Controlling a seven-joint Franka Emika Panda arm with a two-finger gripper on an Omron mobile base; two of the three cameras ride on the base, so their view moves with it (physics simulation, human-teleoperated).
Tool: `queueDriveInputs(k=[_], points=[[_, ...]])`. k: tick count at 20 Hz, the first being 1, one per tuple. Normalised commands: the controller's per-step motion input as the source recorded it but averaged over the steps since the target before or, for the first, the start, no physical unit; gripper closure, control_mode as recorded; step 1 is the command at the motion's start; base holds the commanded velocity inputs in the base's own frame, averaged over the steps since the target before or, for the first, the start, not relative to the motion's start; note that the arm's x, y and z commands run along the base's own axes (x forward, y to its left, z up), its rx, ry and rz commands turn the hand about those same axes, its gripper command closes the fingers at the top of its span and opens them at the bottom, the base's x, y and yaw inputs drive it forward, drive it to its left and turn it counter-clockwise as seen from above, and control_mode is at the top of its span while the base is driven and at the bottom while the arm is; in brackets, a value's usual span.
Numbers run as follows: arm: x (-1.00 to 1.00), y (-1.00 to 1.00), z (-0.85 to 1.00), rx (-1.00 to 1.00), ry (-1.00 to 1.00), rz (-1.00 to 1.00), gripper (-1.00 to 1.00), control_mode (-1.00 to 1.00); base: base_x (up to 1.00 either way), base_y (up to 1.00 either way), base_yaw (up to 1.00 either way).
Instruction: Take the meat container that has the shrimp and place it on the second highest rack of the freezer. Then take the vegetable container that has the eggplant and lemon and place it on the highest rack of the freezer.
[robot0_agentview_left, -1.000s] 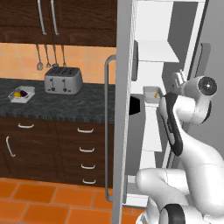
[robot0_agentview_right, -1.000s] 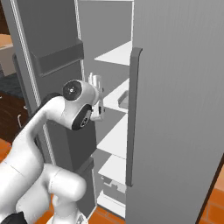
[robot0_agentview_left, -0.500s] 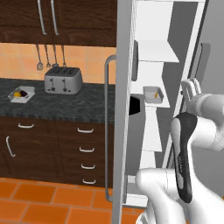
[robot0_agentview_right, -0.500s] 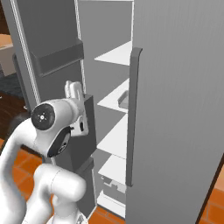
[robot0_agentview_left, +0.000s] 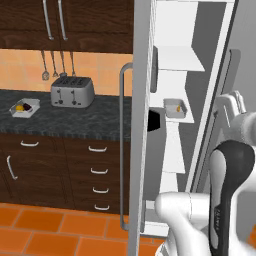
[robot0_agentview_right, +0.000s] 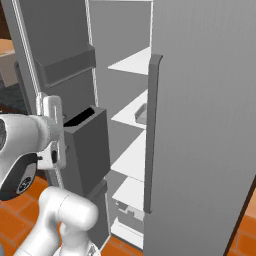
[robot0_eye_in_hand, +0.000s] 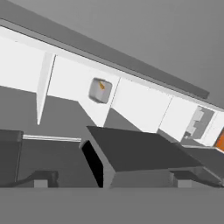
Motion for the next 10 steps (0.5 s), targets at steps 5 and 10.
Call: queueDriveInputs(k=[5,10], points=[[-0.99,0.94,-0.25,0.01,-0.19,0.12,-1.0,-1.0,0.0,0.0,0.0],[-0.36,0.94,-0.11,0.0,-0.09,0.25,-1.0,-1.0,0.0,0.0,0.0]])
